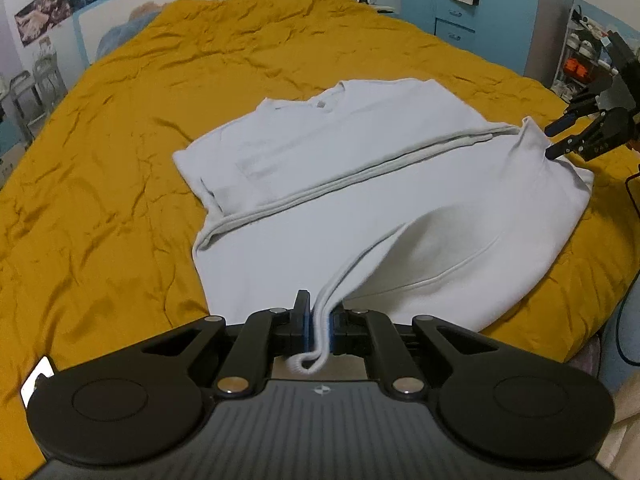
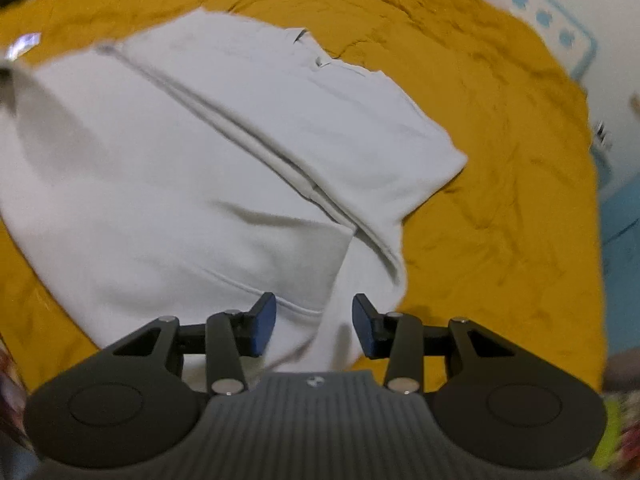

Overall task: Fold small clothes
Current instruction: 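Hold the hem with both grippers and lift it off the bed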

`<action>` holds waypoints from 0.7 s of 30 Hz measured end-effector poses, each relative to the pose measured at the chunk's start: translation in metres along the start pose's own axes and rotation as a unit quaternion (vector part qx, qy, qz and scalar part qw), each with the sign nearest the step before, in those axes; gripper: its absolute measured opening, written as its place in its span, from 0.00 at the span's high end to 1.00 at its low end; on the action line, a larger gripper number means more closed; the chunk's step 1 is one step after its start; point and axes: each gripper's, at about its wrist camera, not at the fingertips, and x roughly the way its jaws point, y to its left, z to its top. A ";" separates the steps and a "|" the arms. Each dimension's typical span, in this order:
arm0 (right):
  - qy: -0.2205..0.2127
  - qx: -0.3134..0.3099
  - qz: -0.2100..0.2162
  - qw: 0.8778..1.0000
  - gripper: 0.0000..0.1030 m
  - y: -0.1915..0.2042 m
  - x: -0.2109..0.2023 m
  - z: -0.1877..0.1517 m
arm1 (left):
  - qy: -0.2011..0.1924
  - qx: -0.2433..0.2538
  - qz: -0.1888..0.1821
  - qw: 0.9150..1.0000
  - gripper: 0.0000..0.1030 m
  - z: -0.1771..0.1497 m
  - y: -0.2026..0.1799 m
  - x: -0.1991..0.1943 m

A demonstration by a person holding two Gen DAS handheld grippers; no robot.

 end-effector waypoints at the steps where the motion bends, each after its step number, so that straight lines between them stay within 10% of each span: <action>1: -0.001 0.009 0.006 1.000 0.64 -0.002 0.001 0.001 | 0.001 -0.002 0.000 1.000 0.92 0.000 0.001 0.002; 11: 0.072 0.120 0.061 0.988 0.55 -0.026 0.059 0.009 | 0.051 -0.037 0.011 0.998 0.92 -0.001 0.010 0.027; 21: 0.024 0.192 0.109 0.975 0.71 -0.054 0.052 0.019 | 0.059 -0.038 0.017 0.997 0.92 0.003 0.008 0.031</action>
